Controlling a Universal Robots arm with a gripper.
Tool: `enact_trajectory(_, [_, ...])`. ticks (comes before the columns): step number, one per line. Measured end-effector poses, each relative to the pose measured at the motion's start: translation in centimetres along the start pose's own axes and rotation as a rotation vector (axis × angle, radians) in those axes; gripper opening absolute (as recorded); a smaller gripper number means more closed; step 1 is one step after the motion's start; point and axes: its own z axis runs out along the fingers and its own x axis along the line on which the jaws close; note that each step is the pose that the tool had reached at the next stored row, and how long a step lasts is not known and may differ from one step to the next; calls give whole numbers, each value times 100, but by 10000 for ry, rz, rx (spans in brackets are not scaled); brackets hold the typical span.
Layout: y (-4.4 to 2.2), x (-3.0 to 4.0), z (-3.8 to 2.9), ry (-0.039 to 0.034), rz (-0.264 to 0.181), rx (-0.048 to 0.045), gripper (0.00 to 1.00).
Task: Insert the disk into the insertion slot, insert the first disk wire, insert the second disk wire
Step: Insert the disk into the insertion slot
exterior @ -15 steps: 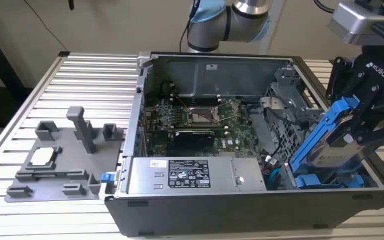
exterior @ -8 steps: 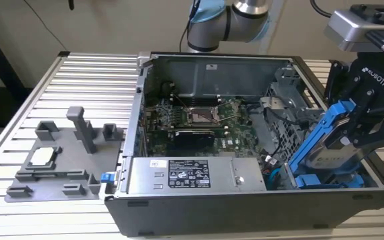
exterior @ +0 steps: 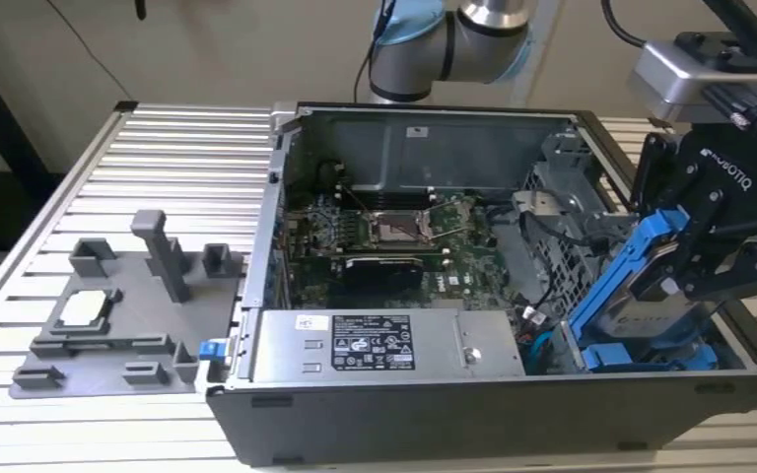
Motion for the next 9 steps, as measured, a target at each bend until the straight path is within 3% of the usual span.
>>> enact_trajectory(9, [-4,-7,138,0,2,0,33])
